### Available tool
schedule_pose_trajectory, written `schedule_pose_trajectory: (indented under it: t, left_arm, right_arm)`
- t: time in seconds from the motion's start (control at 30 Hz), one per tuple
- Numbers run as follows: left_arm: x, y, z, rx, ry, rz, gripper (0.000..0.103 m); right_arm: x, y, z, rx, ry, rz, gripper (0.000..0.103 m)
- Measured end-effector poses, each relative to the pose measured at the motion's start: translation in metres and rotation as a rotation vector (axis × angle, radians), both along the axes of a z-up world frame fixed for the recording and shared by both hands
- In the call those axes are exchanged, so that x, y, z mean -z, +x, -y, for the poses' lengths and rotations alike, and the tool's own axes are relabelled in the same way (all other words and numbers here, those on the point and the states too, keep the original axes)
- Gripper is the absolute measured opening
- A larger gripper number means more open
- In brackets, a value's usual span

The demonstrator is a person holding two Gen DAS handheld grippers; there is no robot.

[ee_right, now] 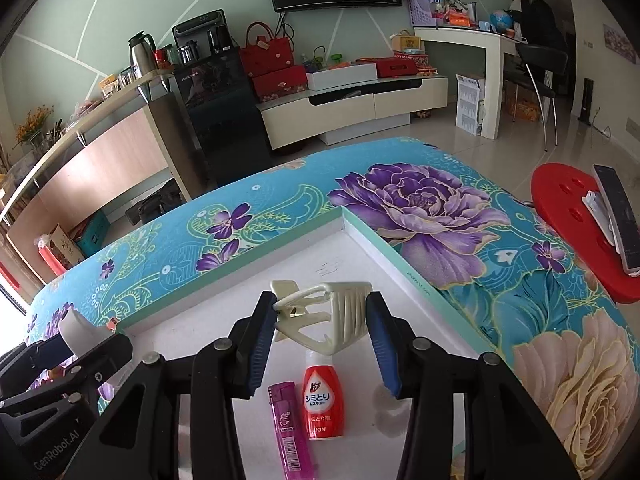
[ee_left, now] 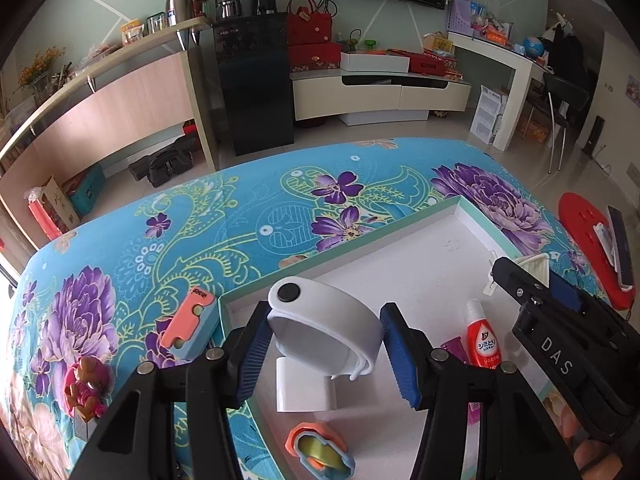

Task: Organize rigid objects
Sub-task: 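Carry the watch and clip into the tray and open both tools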

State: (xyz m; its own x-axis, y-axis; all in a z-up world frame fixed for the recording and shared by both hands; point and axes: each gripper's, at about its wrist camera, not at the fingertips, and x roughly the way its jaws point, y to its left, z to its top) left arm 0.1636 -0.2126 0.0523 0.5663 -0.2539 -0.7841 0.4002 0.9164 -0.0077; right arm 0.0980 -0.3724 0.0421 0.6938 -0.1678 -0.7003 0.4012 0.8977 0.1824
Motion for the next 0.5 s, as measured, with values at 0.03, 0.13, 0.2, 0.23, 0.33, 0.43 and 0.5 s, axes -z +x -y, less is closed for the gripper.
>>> schedule_pose_trajectory:
  t: [0.03,0.13,0.2,0.23,0.33,0.43,0.5]
  left_arm:
    - [0.002,0.002,0.002,0.002,0.002,-0.007,0.058]
    - [0.008,0.004,0.009,0.008,0.004,-0.032,0.058]
    - [0.011,0.004,0.013,0.007,0.016,-0.042,0.058]
    - [0.013,0.004,0.015,0.010,0.022,-0.044,0.058]
    - [0.017,0.004,0.019,0.012,0.031,-0.052,0.058]
    - [0.021,0.005,0.020,0.005,0.040,-0.063,0.058]
    - [0.023,0.006,0.019,-0.002,0.046,-0.072,0.058]
  right_arm:
    - [0.001,0.000,0.001,-0.001,0.003,-0.001,0.047]
    - [0.005,0.003,0.002,0.001,-0.015,-0.019,0.047]
    - [0.009,0.005,0.003,0.004,-0.012,-0.037,0.047]
    - [0.012,0.005,0.005,0.006,-0.003,-0.047,0.048]
    - [0.019,0.006,0.011,0.017,0.026,-0.067,0.048]
    - [0.024,0.006,0.015,0.021,0.046,-0.077,0.048]
    - [0.025,0.006,0.016,0.018,0.050,-0.082,0.048]
